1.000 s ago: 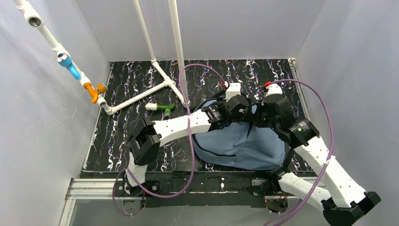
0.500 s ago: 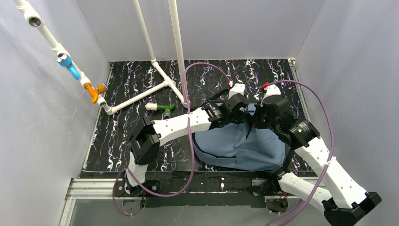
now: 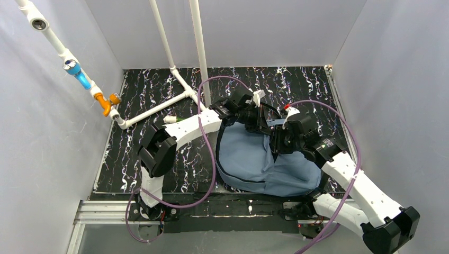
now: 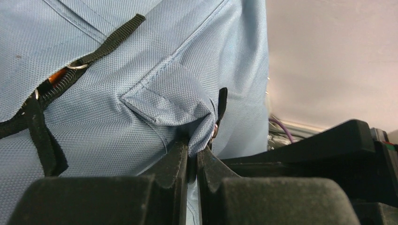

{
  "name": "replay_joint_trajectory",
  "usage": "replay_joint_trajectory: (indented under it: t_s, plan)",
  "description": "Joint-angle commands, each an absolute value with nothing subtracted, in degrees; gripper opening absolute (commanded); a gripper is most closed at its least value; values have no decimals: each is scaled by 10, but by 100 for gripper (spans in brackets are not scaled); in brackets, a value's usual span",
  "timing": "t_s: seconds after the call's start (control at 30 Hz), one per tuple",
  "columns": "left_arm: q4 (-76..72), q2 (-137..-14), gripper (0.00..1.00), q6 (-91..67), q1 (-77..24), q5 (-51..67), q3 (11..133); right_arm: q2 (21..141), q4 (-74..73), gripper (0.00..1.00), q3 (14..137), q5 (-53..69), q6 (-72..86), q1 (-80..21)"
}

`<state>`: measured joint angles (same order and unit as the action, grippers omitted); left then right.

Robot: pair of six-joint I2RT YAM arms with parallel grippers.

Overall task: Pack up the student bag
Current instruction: Adjust the student bag at the center of the board.

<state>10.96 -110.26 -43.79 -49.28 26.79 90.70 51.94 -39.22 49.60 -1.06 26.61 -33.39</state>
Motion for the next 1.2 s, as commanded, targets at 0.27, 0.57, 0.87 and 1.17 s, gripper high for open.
replay_joint_trajectory:
  t_s: [0.27, 0.57, 0.87, 1.17]
  plan:
    - [31, -1025, 0, -478, -505, 414, 877, 553, -400, 66, 655, -20, 261, -327]
    - [44, -1019, 0, -467, -499, 418, 875, 596, -368, 67, 639, 126, 162, -169]
    - [37, -1018, 0, -470, -485, 437, 863, 588, -192, 66, 500, 412, 233, -64]
    - [21, -1024, 0, -481, -475, 451, 860, 572, -296, 43, 502, 398, 199, -65]
